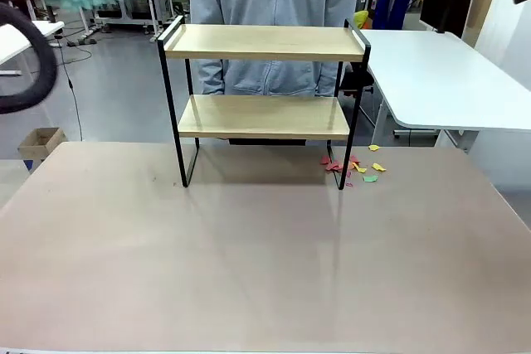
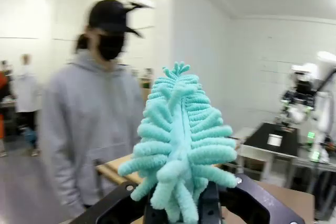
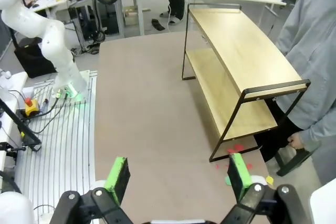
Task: Clean the shelf.
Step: Hand the Duster back to the human.
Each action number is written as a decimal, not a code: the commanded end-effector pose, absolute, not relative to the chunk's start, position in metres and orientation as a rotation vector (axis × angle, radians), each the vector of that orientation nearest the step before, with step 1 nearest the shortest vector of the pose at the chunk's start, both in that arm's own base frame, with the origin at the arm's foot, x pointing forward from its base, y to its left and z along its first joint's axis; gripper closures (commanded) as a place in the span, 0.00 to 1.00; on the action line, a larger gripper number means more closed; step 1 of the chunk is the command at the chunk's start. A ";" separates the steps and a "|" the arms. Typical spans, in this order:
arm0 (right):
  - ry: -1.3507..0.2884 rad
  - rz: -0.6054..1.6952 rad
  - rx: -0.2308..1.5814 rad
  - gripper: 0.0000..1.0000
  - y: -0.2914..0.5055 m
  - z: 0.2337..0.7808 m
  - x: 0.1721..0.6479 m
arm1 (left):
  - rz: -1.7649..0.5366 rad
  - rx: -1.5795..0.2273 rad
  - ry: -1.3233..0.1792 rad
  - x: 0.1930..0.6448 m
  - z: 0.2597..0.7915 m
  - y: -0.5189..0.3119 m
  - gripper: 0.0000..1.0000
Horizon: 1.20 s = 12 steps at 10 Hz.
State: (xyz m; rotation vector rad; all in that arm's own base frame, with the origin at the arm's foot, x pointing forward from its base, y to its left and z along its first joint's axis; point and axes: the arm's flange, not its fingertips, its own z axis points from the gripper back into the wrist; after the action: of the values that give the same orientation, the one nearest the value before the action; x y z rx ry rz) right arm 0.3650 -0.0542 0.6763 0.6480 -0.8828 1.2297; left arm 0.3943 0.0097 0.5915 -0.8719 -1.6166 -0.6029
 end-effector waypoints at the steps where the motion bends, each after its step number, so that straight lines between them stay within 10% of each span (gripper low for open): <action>1: -0.885 1.229 0.652 0.00 -0.053 0.680 0.364 | -0.388 -0.654 -1.685 0.379 0.584 0.034 0.83; 12: -0.885 1.229 0.652 0.00 -0.053 0.680 0.364 | -0.079 -0.306 -1.558 0.401 0.454 0.052 0.83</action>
State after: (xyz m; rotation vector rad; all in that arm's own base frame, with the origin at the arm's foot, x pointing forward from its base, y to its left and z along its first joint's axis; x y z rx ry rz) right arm 0.3649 -0.0538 0.6765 0.6473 -0.8810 1.2304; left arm 0.4003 0.0587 0.4618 -0.3230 -1.5361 -0.0913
